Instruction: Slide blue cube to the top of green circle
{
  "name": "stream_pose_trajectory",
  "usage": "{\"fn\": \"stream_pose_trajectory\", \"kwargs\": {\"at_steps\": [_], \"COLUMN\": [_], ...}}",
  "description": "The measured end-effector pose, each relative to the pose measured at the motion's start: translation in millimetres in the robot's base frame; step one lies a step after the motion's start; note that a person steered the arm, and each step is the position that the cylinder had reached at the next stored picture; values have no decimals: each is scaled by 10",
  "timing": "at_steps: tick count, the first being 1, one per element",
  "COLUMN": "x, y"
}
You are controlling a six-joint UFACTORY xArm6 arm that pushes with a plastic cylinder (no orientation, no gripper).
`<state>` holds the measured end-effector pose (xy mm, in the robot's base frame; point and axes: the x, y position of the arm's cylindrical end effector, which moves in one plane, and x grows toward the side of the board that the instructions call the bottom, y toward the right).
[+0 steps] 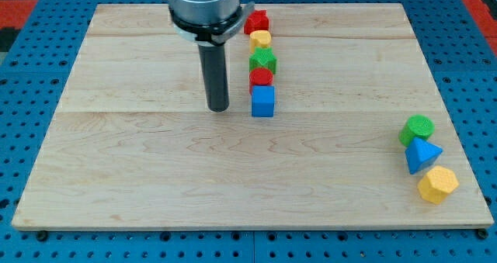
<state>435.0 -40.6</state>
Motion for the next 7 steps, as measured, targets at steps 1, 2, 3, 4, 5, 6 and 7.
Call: {"fn": "stream_pose_trajectory", "kwargs": {"at_steps": [1,2,3,4,5,6,7], "x": [-97,-204,-214,-121,-62,126,413], "y": [128,355,798,1106,1057,878,874]}}
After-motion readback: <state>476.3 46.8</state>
